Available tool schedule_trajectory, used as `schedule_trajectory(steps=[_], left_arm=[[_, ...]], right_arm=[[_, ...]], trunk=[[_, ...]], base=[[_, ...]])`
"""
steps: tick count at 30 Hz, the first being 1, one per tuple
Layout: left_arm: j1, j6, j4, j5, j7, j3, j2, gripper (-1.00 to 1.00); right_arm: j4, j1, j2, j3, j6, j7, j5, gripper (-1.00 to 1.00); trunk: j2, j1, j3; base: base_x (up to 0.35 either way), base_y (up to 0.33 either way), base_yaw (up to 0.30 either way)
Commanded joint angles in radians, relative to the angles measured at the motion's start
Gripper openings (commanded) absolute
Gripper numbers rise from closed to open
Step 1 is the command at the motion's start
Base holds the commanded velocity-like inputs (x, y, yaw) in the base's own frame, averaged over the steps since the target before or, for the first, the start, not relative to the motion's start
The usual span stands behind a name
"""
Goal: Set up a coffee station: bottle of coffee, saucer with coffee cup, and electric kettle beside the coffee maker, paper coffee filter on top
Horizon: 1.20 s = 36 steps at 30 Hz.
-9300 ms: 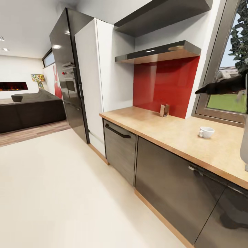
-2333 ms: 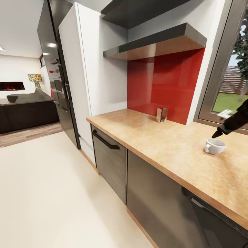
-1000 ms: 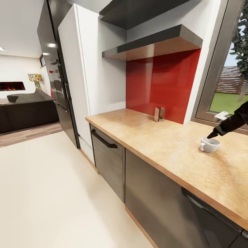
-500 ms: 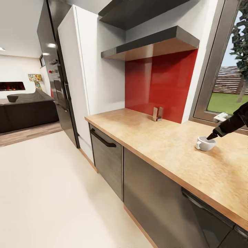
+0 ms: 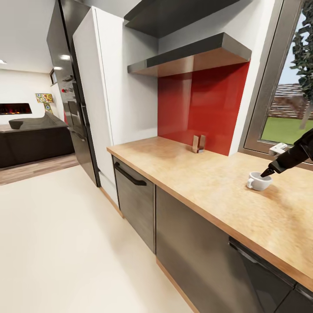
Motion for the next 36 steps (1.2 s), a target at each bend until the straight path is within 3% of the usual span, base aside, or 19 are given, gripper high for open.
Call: schedule_trajectory(steps=[1,10,25,32,36], left_arm=[[0.000,0.007,0.000,0.001,-0.004,0.004,0.000,1.00],[0.000,0.007,0.000,0.001,-0.004,0.004,0.000,1.00],[0.000,0.007,0.000,0.001,-0.004,0.004,0.000,1.00],[0.000,0.007,0.000,0.001,-0.004,0.004,0.000,1.00],[0.000,0.007,0.000,0.001,-0.004,0.004,0.000,1.00]], right_arm=[[-0.001,-0.001,0.000,-0.008,0.008,0.004,0.006,1.00],[-0.001,-0.001,0.000,-0.008,0.008,0.004,0.006,1.00],[0.000,-0.001,0.000,-0.009,0.008,0.004,0.007,1.00],[0.000,-0.001,0.000,-0.009,0.008,0.004,0.006,1.00],[0.000,-0.001,0.000,-0.009,0.008,0.004,0.006,1.00]], trunk=[[0.000,0.000,-0.001],[0.000,0.000,-0.001],[-0.077,0.042,-0.036],[-0.077,0.042,-0.036],[-0.105,0.057,-0.048]], base=[[0.000,0.000,0.000],[0.000,0.000,0.000],[0.000,0.000,0.000],[0.000,0.000,0.000],[0.000,0.000,0.000]])
